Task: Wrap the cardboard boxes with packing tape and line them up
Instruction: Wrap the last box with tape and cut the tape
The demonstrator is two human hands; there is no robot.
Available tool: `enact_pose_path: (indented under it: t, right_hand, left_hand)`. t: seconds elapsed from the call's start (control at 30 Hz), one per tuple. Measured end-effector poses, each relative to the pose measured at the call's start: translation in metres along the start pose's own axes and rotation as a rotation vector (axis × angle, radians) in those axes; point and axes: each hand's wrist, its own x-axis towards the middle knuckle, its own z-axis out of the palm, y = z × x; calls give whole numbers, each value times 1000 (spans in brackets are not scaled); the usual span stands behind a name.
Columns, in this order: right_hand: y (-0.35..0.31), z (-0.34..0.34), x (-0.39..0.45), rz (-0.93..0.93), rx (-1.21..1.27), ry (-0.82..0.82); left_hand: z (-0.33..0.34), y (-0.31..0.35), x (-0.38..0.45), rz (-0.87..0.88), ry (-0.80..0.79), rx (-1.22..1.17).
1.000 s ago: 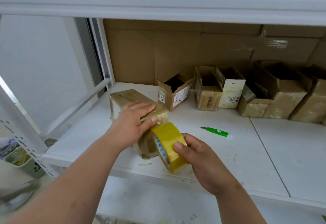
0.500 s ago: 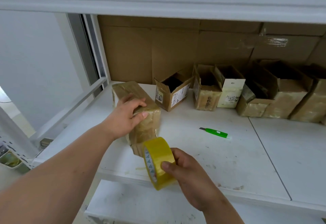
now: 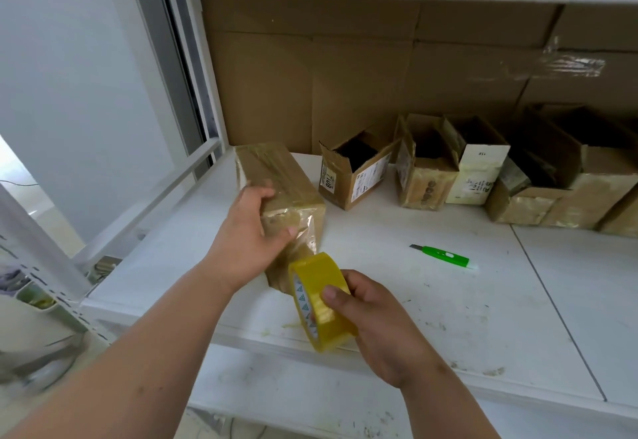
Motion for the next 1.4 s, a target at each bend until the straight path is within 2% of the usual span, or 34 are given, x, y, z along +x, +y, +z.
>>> enact_pose_path:
  t: [0.1,0.27,0.37,0.53,0.67,0.73,0.77,0.83,0.9,1.03,1.13,1.2,1.3,1.4]
  right_hand:
    - [-2,-3,0,10,-7,-20]
    - [-4,-3,1,9,-22,-19]
    - [-6,-6,1,-9,-75,-34]
    - [-14,-15,-4,-22,-187,-69]
    - [-16,-26,-7,-7,-257,-103]
    - [-18,-37,-3,-36,-264,-10]
    - [-17,-46,1,-66,-327,100]
    - [-13,-70,15,-129,-671,402]
    - [-5,-95,25,-87,-1017,570]
    - [11,-125,38,143,-1339,535]
    - [7,-128,45,144,-1441,614]
    - [2,-128,46,155,-1483,611]
    - [1,-129,44,107,-1481,591]
    - [-1,-121,37,-67,-1326,571]
  left_hand:
    - [10,-2,-17,-17,161,83]
    - [21,-1,-43,-138,292,-21]
    - [23,7,-50,-218,280,-121]
    - [32,21,-60,-345,219,-422]
    - [35,29,-65,-353,219,-422]
    - [34,31,-65,-352,218,-370]
    - [34,31,-64,-353,217,-349]
    - [35,32,-64,-357,223,-330]
    - [37,34,-66,-364,245,-337]
    - [44,32,-69,-427,289,-478]
    - [47,28,-70,-504,261,-653]
    - [47,28,-70,-544,241,-744]
    - [46,29,-68,-591,226,-798]
    - [45,28,-65,-620,209,-785]
